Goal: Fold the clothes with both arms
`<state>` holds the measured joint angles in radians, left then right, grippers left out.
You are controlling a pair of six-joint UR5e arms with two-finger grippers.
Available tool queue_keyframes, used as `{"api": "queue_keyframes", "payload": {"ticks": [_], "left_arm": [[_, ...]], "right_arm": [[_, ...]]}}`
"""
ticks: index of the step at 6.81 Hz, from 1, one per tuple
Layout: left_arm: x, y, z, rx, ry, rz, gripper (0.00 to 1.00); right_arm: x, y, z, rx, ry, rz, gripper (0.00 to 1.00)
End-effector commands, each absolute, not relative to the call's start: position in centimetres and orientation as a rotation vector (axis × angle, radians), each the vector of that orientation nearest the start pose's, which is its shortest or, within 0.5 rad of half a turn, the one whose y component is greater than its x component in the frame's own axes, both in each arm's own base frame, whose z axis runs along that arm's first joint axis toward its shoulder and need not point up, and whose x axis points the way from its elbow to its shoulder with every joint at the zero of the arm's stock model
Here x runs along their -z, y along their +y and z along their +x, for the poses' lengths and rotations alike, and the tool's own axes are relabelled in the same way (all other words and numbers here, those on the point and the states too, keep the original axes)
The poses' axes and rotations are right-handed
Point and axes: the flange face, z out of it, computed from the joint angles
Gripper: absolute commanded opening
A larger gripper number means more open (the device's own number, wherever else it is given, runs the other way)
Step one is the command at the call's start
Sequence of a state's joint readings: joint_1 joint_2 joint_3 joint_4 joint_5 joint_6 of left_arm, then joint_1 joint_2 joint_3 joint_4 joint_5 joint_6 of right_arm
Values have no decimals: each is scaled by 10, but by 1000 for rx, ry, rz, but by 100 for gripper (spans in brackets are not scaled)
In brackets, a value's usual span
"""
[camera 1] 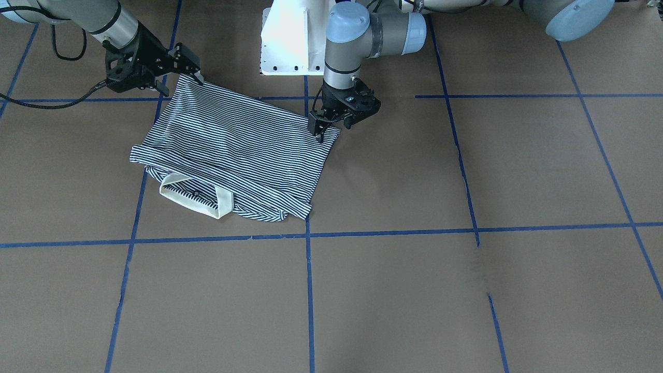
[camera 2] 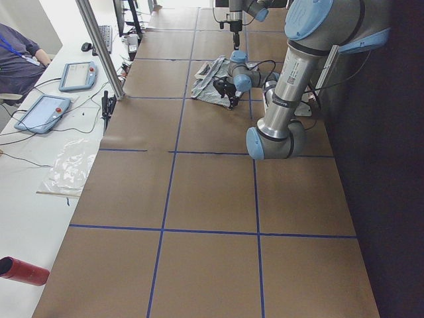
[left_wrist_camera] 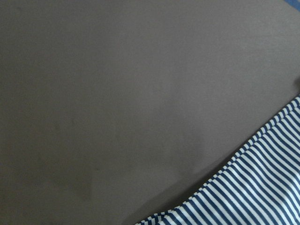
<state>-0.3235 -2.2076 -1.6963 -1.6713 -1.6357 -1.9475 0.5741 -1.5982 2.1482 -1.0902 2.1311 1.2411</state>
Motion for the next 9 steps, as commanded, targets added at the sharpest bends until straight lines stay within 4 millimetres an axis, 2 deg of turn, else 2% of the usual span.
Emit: {"api": "queue_keyframes", "payload": {"ticks": [1, 2, 4, 5, 6, 7, 8, 9], "left_arm": [[-228, -329, 612, 624, 860, -90, 89], [-230, -328, 612, 622, 857, -90, 82], [-237, -321, 615, 608, 845, -93, 79], [-236, -320, 614, 609, 845, -94, 71], [-230, -320, 614, 608, 853, -98, 46], [-224, -319, 611, 607, 860, -99, 10], [-220, -318, 609, 603, 869, -100, 0], [-221, -318, 609, 598, 868, -98, 0]], "right_arm": [[-340, -312, -329, 65, -1122, -21, 100], [-340, -313, -329, 63, -1122, -20, 100], [-339, -314, -328, 62, -1122, -21, 100], [-339, -313, -328, 64, -1124, -21, 100], [-338, -313, -327, 64, -1125, -23, 100], [-338, -313, -327, 63, -1126, -23, 100], [-338, -314, -327, 62, -1126, -22, 100], [-337, -313, -327, 63, -1128, -22, 100]]}}
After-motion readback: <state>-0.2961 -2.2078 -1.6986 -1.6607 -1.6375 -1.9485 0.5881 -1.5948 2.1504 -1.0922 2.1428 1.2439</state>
